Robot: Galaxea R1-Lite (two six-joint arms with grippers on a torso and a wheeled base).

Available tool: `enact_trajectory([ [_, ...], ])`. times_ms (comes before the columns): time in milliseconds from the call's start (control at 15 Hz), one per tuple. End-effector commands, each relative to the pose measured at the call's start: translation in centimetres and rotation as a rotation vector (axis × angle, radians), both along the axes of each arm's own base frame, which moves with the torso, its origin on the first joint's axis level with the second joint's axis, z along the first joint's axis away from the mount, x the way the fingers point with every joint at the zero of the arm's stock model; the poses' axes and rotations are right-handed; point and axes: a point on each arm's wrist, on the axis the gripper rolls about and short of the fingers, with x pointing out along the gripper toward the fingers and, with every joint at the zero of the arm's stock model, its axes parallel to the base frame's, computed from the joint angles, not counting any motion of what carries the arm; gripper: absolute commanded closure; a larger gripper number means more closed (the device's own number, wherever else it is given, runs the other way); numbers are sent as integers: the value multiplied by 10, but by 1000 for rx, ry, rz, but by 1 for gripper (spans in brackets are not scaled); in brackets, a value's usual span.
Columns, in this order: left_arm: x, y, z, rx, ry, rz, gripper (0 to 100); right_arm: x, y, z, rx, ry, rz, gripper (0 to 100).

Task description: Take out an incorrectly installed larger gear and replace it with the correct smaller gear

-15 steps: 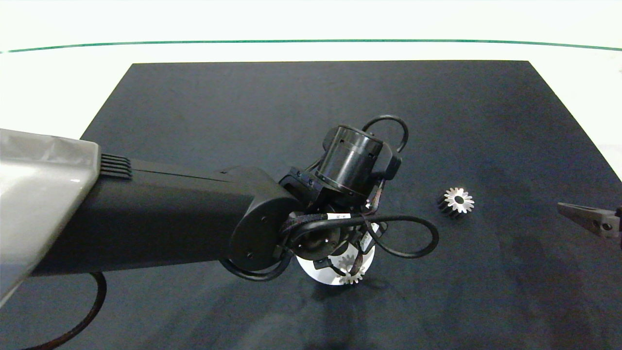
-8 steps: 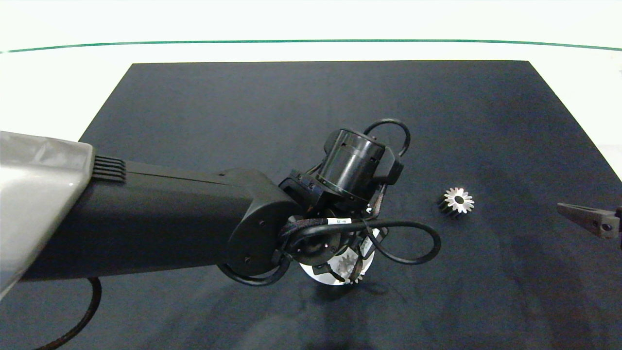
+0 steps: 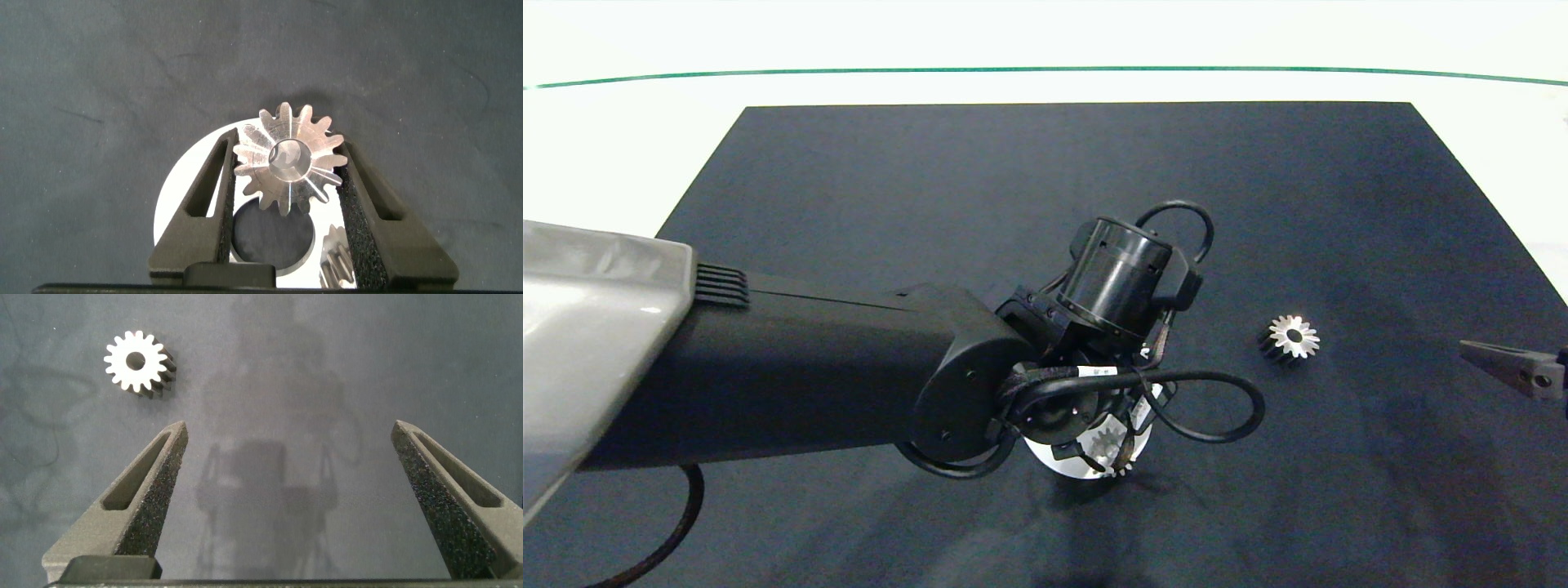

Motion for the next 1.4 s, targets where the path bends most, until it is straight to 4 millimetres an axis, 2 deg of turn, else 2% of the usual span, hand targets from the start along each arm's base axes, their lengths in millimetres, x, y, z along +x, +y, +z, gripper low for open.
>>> enact_trajectory([
  [67,1,-2,-3,5,2,1,84,0,0,-1,-1,3,0,0],
  [733,4,0,1,-2,-5,9,84,-2,0,1,-1,-6,0,0],
  [1067,1,3,5,-7,-9,8,84,-2,0,1,-1,-8,0,0],
  [1400,-4,5,1,5,5,3,84,-4,0,2,-3,-14,-1,0],
])
